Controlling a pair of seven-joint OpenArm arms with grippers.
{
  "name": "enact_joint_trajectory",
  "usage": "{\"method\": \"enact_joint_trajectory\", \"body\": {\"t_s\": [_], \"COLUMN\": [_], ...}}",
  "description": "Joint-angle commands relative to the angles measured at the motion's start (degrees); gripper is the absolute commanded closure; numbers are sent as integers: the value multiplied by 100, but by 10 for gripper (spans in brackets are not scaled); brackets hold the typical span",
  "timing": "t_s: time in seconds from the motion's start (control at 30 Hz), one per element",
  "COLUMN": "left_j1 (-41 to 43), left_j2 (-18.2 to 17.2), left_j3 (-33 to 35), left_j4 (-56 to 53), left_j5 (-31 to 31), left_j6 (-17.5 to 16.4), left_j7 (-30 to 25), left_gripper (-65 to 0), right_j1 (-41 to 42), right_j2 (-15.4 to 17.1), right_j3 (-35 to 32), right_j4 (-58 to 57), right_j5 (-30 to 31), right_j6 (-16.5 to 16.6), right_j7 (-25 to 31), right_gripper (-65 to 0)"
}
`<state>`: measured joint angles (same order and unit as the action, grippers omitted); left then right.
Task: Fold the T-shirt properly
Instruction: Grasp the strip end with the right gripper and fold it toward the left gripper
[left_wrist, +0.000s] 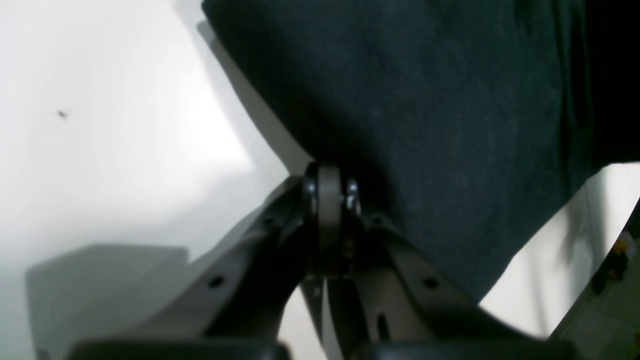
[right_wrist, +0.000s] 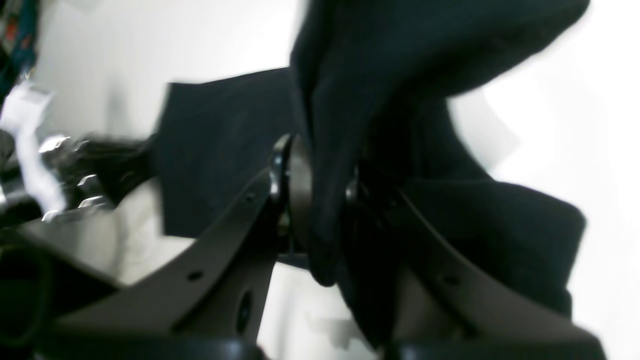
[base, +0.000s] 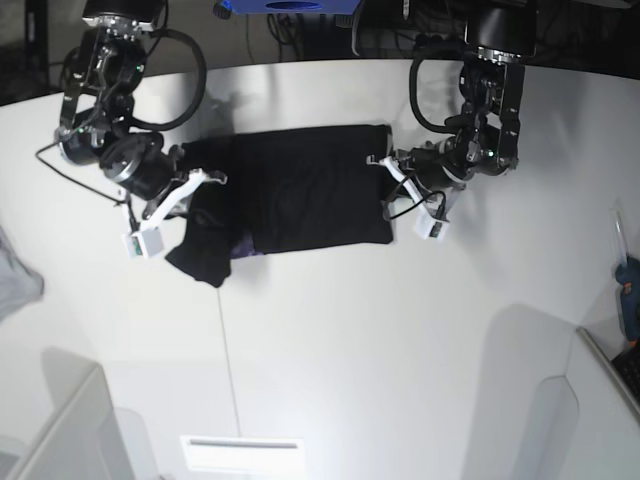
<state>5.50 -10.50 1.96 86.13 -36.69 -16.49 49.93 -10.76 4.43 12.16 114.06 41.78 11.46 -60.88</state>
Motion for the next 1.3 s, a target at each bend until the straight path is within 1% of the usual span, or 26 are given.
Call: {"method": "enact_joint_trajectory", "body": {"t_s": [0.0,0.1,0.17,0.27,0.37,0.5,0.63,0.67,0.73,0.8,0.87,0.93,1.03,1.17,1.27], "left_j1": [35,52,52,52,61,61,61,61,61,61,61,70,167,360,422], "left_j2": [-18,-35,-35,-35,-35,-35,-35,-35,-35,-35,-44,-44,-62,-106,-150], "left_j3": [11,11,11,11,-15,-24,-33,-33,-33,-33,-33,-42,-77,-332,-473], "left_j4": [25,25,25,25,25,25,25,25,25,25,33,33,130,447,596], "left_j5": [139,139,139,139,139,139,139,139,139,139,139,130,130,130,130], "left_j6": [45,45,45,45,45,45,45,45,45,45,45,45,45,45,45], "left_j7": [198,189,189,189,189,180,180,180,180,180,180,180,163,172,198], "left_gripper": [0,0,0,0,0,0,0,0,0,0,0,0,0,0,0], "right_j1": [61,35,26,35,35,26,26,26,26,61,96,123,105,70,131], "right_j2": [-25,-122,-148,-148,-280,-315,-324,-324,-306,-280,-262,-166,-148,-148,-166], "right_j3": [-87,-447,-649,-790,-869,-922,-1335,-1423,-1581,-1775,-1915,-2012,-2197,-2557,-2821], "right_j4": [159,159,159,159,168,168,168,159,97,-61,-272,-465,-650,-659,-782], "right_j5": [134,134,134,134,134,134,117,90,90,90,90,90,90,90,90], "right_j6": [-52,-298,-351,-360,-360,-360,-368,-395,-711,-957,-1001,-1028,-1028,-1054,-1256], "right_j7": [132,185,194,194,194,194,229,352,598,774,976,1161,1425,1829,1926], "right_gripper": [0,0,0,0,0,0,0,0,0,0,0,0,0,0,0]}}
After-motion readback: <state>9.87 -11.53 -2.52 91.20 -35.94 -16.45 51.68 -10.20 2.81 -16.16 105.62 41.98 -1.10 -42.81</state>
